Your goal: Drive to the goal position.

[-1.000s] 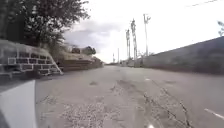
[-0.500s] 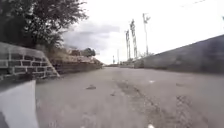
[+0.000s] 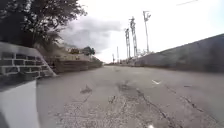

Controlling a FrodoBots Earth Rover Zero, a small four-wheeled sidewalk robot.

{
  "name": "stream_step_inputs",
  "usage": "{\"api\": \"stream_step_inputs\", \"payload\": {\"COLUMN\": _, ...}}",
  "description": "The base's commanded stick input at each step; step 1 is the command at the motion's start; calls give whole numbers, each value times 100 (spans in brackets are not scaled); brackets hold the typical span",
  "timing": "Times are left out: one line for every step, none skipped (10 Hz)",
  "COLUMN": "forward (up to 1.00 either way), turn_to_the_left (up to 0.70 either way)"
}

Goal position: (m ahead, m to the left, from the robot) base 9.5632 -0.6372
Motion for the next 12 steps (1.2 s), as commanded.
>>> {"api": "stream_step_inputs", "payload": {"forward": 70, "turn_to_the_left": 0}}
{"api": "stream_step_inputs", "payload": {"forward": 70, "turn_to_the_left": 0}}
{"api": "stream_step_inputs", "payload": {"forward": 70, "turn_to_the_left": 0}}
{"api": "stream_step_inputs", "payload": {"forward": 70, "turn_to_the_left": 0}}
{"api": "stream_step_inputs", "payload": {"forward": 70, "turn_to_the_left": 0}}
{"api": "stream_step_inputs", "payload": {"forward": 70, "turn_to_the_left": 0}}
{"api": "stream_step_inputs", "payload": {"forward": 70, "turn_to_the_left": 0}}
{"api": "stream_step_inputs", "payload": {"forward": 70, "turn_to_the_left": 0}}
{"api": "stream_step_inputs", "payload": {"forward": 70, "turn_to_the_left": 0}}
{"api": "stream_step_inputs", "payload": {"forward": 70, "turn_to_the_left": 0}}
{"api": "stream_step_inputs", "payload": {"forward": 70, "turn_to_the_left": 0}}
{"api": "stream_step_inputs", "payload": {"forward": 70, "turn_to_the_left": 0}}
